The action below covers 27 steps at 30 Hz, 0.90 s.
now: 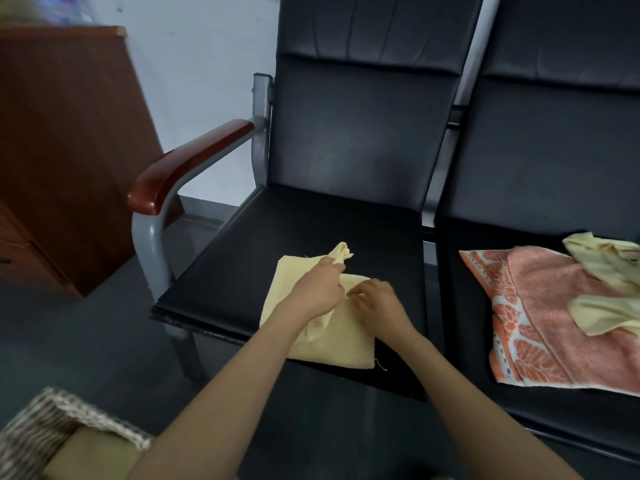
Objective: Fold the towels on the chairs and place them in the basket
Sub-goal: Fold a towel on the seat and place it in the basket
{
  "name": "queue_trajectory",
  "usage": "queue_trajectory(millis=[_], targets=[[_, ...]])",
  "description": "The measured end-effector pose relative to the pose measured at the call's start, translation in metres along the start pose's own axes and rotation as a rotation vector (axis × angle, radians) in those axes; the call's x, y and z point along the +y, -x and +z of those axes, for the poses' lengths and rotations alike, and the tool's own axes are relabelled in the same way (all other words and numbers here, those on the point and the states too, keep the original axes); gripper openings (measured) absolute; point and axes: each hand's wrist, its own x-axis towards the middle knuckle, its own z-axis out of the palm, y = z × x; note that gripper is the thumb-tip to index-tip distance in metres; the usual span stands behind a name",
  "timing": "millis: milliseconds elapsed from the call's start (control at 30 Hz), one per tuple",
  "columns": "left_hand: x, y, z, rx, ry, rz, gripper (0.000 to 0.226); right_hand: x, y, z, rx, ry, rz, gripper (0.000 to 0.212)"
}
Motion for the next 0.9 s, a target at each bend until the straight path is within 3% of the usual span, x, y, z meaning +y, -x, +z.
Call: queue_trajectory(millis=[33, 100, 200, 367, 500, 567, 633, 733, 900], targets=[[0.002, 0.0, 0.002, -0.012, -0.025, -0.004, 0.05, 0.01, 0.002, -0.006, 0.033, 0.1, 0.007, 0.022], [0.008, 0.0, 0.006, -0.033, -0.08, -0.014, 0.046, 0.024, 0.007, -0.016, -0.058, 0.188, 0.024, 0.02], [0.018, 0.004, 0.016, -0.086, -0.147, 0.008, 0.043, 0.028, 0.012, -0.024, -0.212, 0.104, 0.051, 0.026], [0.025, 0.011, 0.033, -0.211, 0.135, 0.113, 0.048, 0.031, 0.014, -0.028, -0.264, 0.073, 0.102, 0.029], [0.004, 0.01, 0.02, 0.039, 0.283, 0.049, 0.037, 0.023, 0.014, -0.031, -0.263, -0.122, 0.24, 0.035], [-0.016, 0.011, 0.011, 0.23, 0.206, 0.015, 0.032, 0.015, 0.012, -0.029, -0.217, -0.229, 0.322, 0.05], [-0.037, 0.014, 0.005, 0.349, 0.048, -0.021, 0.032, 0.008, 0.011, -0.019, -0.156, -0.148, 0.341, 0.046], [-0.063, 0.02, 0.005, 0.362, -0.118, -0.07, 0.037, -0.012, 0.011, -0.005, -0.056, 0.067, 0.315, 0.032], [-0.069, 0.021, 0.011, 0.32, -0.212, -0.072, 0.04, -0.03, 0.003, -0.012, 0.126, -0.227, 0.257, 0.014]])
